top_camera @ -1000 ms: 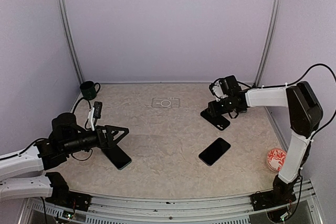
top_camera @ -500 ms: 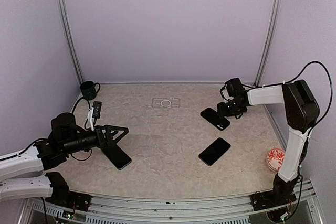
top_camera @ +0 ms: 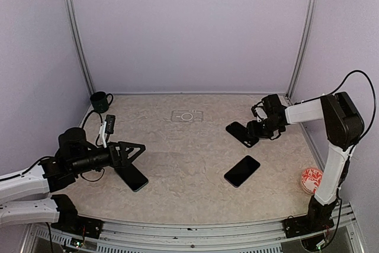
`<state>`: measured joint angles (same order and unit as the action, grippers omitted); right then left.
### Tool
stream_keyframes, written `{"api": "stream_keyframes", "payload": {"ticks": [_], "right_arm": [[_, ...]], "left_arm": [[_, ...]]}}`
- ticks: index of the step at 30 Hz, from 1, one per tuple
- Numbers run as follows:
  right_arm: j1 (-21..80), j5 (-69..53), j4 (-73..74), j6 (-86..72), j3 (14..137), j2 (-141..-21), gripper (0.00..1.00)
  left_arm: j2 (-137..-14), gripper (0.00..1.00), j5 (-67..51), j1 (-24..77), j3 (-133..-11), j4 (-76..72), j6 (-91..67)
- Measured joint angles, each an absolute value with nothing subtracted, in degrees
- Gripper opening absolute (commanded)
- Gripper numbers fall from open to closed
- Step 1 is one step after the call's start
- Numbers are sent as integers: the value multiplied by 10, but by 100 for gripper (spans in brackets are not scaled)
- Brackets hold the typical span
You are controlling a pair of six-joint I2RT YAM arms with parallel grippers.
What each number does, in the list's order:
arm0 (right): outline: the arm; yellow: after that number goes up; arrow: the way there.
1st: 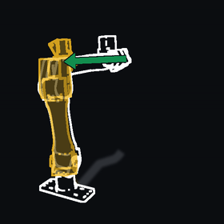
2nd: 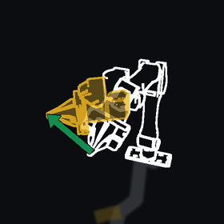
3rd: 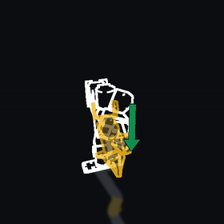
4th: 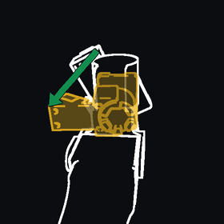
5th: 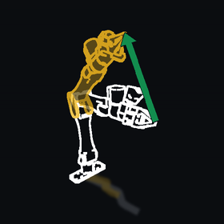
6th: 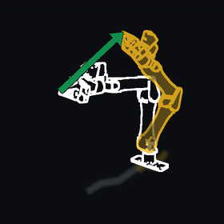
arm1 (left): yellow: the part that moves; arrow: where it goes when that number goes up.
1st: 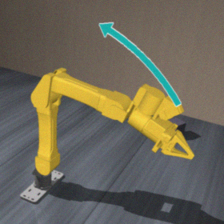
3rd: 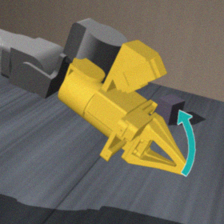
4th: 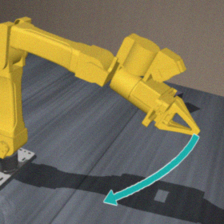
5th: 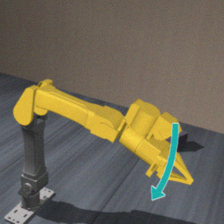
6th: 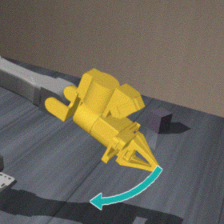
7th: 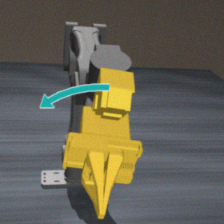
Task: Put the phone into the phone case
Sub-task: Move the phone case to the center of the board.
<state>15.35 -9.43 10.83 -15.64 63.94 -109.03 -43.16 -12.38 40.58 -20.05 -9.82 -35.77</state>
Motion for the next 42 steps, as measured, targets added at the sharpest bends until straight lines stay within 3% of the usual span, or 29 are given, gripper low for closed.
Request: {"api": "stream_keyframes", "payload": {"ticks": [6, 18, 32, 42], "right_arm": [[164, -164, 73, -169, 599, -1071, 61], [281, -204, 51, -190, 585, -1064, 61], [399, -229, 76, -192, 767, -1175, 61], [381, -187, 136, -160, 817, -1160, 61]], "left_arm": [[-439, 99, -124, 406, -195, -110, -358], [-458, 99, -129, 406, -189, -132, -358], [-433, 99, -129, 406, -182, -135, -362], [-426, 99, -126, 406, -181, -131, -362]]}}
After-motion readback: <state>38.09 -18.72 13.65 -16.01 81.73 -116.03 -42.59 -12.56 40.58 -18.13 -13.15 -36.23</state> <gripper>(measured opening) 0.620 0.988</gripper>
